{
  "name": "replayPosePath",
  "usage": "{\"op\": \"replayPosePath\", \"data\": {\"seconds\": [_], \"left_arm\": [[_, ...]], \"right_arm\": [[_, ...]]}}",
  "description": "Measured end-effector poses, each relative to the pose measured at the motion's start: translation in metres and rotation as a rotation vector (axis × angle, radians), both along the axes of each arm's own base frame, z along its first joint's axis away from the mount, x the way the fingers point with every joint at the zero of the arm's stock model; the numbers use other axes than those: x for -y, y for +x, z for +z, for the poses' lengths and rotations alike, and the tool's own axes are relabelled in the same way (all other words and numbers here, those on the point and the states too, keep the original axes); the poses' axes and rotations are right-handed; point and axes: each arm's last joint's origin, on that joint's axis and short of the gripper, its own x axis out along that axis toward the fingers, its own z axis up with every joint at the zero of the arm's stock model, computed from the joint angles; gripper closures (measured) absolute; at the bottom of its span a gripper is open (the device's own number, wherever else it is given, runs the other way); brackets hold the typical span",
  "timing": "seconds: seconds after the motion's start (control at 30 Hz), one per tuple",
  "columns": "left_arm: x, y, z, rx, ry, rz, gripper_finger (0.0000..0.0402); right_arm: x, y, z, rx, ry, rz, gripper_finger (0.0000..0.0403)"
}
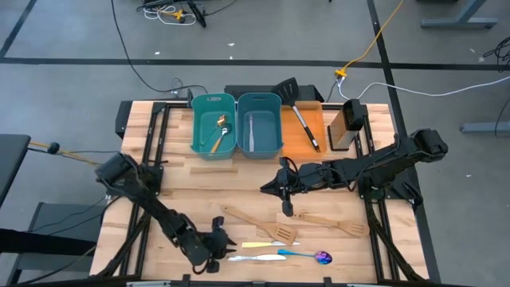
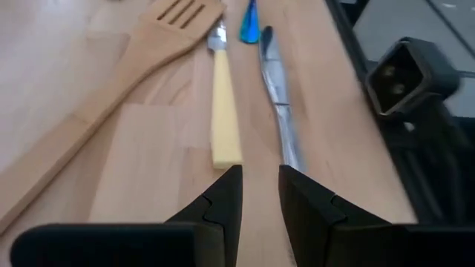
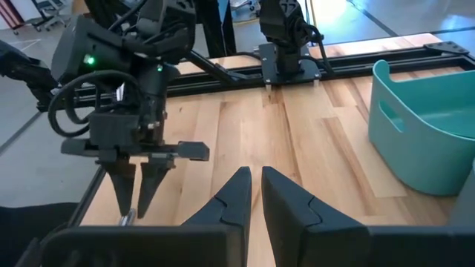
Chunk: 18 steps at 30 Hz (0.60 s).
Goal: Pick & Place Kitchen Items
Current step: Put the yellow table knife into the blue bin
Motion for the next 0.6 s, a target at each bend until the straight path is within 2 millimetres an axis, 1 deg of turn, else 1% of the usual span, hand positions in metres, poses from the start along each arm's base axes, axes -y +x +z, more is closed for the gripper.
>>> {"op": "replayPosePath", "data": {"seconds": [0.17,0.3,0.6], "left_arm": [[-0.001,0.003,-0.011,0.013,0.039,0.085,0.0307],[0.000,0.003,-0.020,-0.003,0.033,0.103,0.0307],[0.001,0.003,-0.023,-0.001,0.012,0.111,0.0307]], "right_arm": [[0.000,0.000,0.000,0.000,-0.004,0.002,0.0357],[0.000,0.000,-0.001,-0.005,-0.023,0.009,0.0357],[-0.001,0.000,-0.001,-0.004,-0.031,0.013,0.0357]]}}
